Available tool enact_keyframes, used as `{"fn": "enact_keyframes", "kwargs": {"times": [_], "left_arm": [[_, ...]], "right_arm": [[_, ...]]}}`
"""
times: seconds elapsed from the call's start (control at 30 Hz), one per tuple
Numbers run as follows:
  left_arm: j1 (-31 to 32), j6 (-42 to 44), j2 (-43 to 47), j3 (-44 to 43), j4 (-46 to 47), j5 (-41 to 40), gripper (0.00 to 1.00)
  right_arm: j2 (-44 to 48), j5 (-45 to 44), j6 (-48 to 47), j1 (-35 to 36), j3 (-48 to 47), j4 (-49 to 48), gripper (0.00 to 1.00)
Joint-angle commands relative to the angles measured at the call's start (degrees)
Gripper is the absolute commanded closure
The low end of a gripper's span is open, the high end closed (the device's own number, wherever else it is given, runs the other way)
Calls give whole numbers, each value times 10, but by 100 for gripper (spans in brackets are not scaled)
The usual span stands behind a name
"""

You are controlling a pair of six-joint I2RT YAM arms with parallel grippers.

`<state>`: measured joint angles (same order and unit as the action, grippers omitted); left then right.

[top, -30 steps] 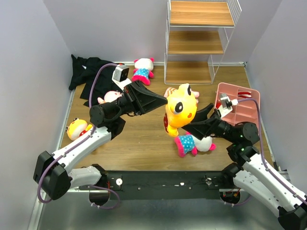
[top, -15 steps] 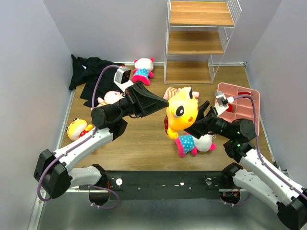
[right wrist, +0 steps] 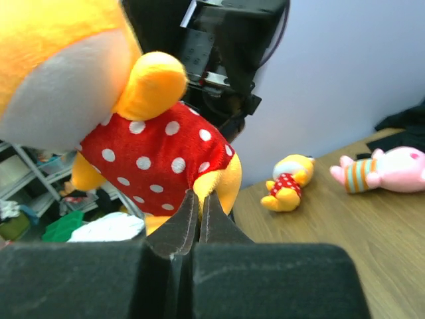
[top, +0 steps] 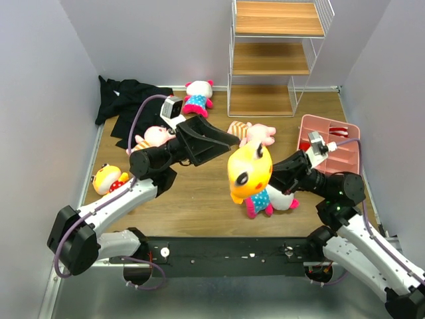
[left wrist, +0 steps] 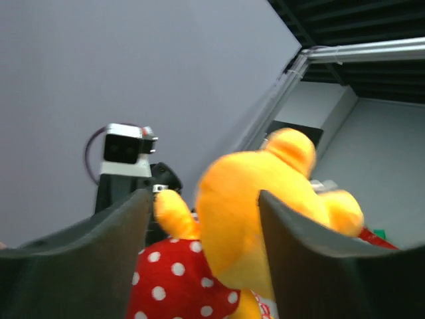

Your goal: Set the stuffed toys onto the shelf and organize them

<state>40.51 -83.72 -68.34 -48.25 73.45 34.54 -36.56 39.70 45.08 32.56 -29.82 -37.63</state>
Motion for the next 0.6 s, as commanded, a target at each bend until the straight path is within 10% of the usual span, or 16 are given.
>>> {"fn": "enact_keyframes", "kwargs": {"times": [0.0, 0.27, 0.57], "left_arm": [[-47, 59, 26, 11, -115, -15, 15], [-96, 380, 111, -114, -612, -117, 1], [-96, 514, 159, -177, -797, -269, 1]], "right_arm": [[53, -64, -51, 2, -51, 153, 99], [50, -228, -142, 2, -174, 416, 99], [-21, -251, -154, 2, -260, 453, 99]]}}
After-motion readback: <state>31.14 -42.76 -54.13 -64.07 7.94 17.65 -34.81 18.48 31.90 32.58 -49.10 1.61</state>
